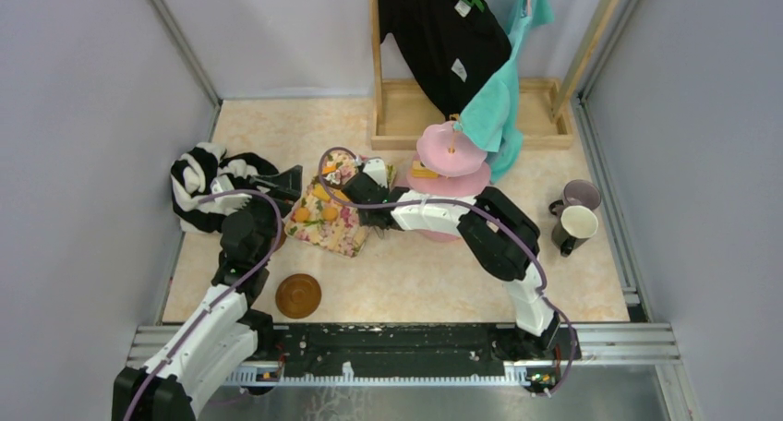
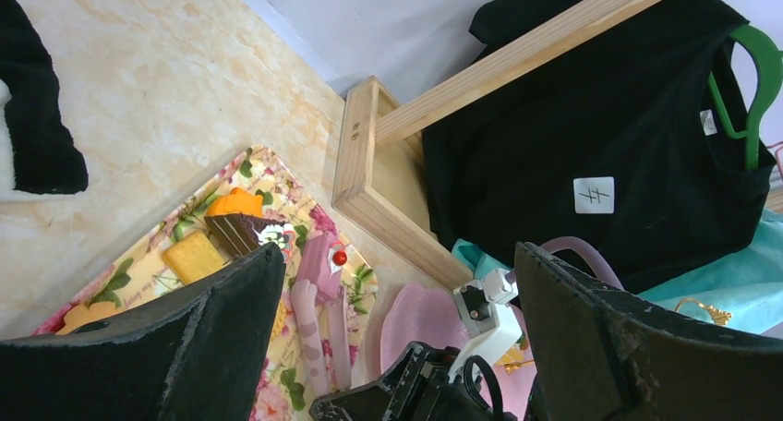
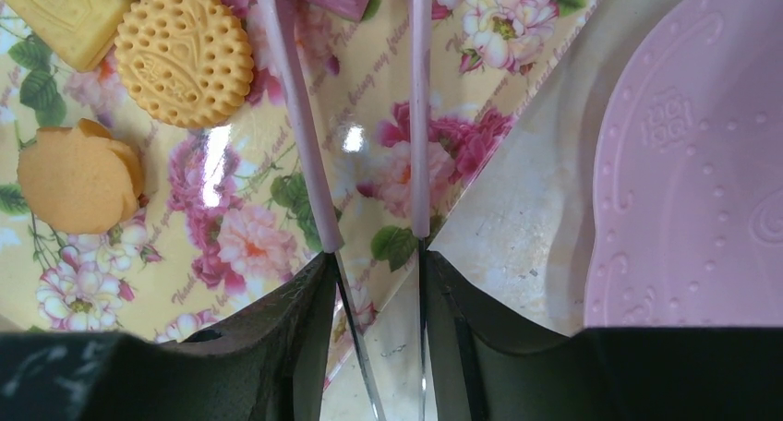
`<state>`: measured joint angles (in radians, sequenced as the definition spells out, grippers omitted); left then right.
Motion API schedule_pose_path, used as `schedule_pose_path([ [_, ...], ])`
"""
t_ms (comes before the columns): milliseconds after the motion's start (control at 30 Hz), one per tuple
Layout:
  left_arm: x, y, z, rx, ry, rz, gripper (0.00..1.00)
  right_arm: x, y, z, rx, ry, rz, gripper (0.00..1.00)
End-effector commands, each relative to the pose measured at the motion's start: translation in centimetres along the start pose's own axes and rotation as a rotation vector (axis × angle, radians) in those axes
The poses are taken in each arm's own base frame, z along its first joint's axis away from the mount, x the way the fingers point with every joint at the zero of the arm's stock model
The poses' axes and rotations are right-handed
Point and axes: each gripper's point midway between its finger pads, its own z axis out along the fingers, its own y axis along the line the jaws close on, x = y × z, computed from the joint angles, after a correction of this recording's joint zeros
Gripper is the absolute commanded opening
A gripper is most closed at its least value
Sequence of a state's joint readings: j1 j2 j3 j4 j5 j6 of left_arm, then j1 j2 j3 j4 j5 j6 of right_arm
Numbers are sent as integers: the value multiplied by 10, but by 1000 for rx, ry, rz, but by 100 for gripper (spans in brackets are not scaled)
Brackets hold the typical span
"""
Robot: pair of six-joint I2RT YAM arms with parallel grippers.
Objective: Serve the afternoon tea
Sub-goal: Pick up the desert from the tray.
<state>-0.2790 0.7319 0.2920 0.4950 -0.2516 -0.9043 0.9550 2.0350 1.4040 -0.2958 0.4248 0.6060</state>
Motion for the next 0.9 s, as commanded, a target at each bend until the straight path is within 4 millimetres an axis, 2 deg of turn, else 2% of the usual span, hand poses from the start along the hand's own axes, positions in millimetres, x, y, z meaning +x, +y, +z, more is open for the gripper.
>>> schedule_pose_path([
  [0, -4, -4, 1, 21, -23, -6, 99, -19, 8, 3, -14, -33, 37, 40],
  [100, -3, -4, 2, 22, -20, -7, 99, -19, 9, 4, -18, -32, 35, 39],
  [333, -1, -3, 3, 21, -14, -8, 99, -18, 1, 6, -7, -24, 56, 25],
  [700, -2, -6, 2, 26, -15, -7, 99, -25, -5, -15, -30, -54, 62, 14],
  [867, -4, -6, 1, 24, -19, -4, 99, -26, -9, -27, -28, -78, 37, 5],
])
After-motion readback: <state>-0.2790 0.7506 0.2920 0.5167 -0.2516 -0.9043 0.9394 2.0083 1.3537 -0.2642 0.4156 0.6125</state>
